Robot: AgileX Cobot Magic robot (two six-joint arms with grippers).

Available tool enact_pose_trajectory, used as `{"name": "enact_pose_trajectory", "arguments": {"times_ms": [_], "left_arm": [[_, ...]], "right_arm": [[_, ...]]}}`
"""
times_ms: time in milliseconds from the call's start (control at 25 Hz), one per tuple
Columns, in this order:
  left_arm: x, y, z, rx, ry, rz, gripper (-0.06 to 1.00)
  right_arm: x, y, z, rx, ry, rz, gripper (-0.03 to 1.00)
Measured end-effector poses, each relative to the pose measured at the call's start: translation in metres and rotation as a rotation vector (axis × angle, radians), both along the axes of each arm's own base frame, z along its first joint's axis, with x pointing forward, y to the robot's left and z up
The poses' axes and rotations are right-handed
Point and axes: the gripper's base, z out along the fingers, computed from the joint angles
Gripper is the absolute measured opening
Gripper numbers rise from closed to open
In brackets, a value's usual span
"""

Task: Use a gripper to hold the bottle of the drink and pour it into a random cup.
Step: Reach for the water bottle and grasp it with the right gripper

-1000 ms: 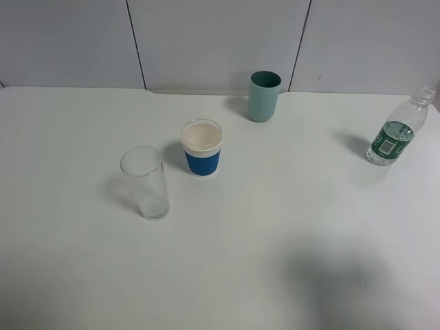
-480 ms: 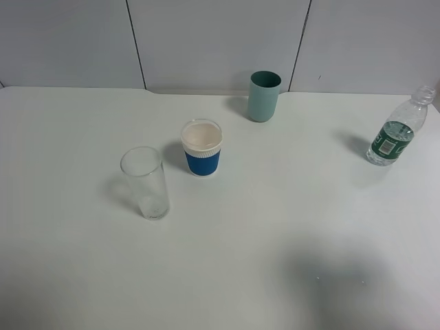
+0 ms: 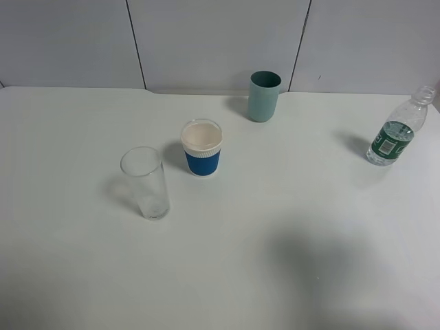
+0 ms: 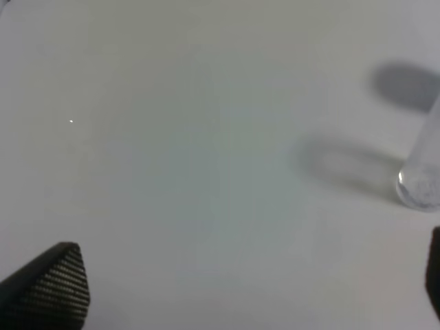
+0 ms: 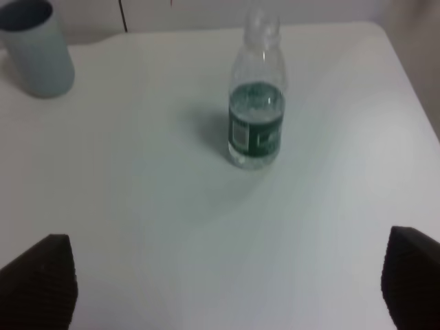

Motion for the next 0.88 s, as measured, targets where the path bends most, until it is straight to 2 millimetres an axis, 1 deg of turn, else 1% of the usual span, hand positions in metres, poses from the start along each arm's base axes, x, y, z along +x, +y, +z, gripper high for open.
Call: {"name": "enact_pose_trajectory", "arguments": {"times_ms": [320, 520, 600, 680, 880], "left_arm": [[0.000, 0.000, 0.000, 0.000, 0.000, 0.000, 0.99], [0.000, 0.000, 0.000, 0.000, 0.000, 0.000, 0.99], [0.000, 0.000, 0.000, 0.000, 0.000, 0.000, 0.99], [0.000, 0.000, 0.000, 0.000, 0.000, 0.000, 0.99], [0.000, 0.000, 0.000, 0.000, 0.000, 0.000, 0.99]], "right_arm": [[0.058, 0.000, 0.004, -0.013, 0.048, 0.010, 0.87], [0.082, 0.001, 0.003, -0.018, 0.021, 0.019, 0.87], [0.090, 0.002, -0.004, -0.018, 0.003, 0.024, 0.87], [0.095, 0.002, -0.016, -0.017, -0.002, 0.029, 0.87], [0.105, 0.004, -0.050, 0.001, -0.039, 0.040, 0.87]]}}
